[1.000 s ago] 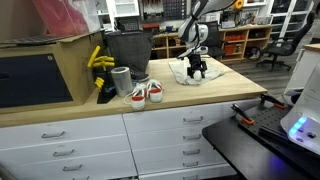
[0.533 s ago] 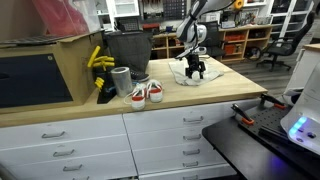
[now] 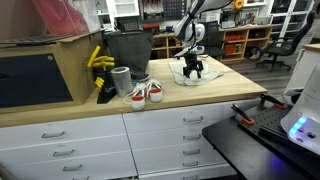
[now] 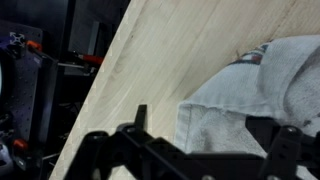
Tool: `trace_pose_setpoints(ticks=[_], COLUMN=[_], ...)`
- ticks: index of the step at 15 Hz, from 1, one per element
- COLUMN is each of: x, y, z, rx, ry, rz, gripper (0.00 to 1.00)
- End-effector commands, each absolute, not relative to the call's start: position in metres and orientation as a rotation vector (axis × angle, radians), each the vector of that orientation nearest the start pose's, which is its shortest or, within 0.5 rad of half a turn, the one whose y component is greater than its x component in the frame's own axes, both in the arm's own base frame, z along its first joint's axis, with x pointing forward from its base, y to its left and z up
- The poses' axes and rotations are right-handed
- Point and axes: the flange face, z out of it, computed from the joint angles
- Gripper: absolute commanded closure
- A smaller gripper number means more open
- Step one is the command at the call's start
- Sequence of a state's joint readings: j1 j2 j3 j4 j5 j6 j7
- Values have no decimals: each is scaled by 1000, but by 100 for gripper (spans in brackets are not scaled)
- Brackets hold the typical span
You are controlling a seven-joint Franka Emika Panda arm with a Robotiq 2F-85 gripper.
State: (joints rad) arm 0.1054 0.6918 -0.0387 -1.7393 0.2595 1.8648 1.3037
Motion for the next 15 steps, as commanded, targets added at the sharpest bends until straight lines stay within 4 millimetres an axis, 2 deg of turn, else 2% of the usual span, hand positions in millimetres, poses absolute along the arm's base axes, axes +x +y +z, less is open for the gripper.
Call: trace_pose_setpoints(ticks=[1,15], x=[591,597], y=[68,69], z=[159,161], rx=[-2436,-2346], ry=[2076,2116], rz=[918,903], gripper=[0,0])
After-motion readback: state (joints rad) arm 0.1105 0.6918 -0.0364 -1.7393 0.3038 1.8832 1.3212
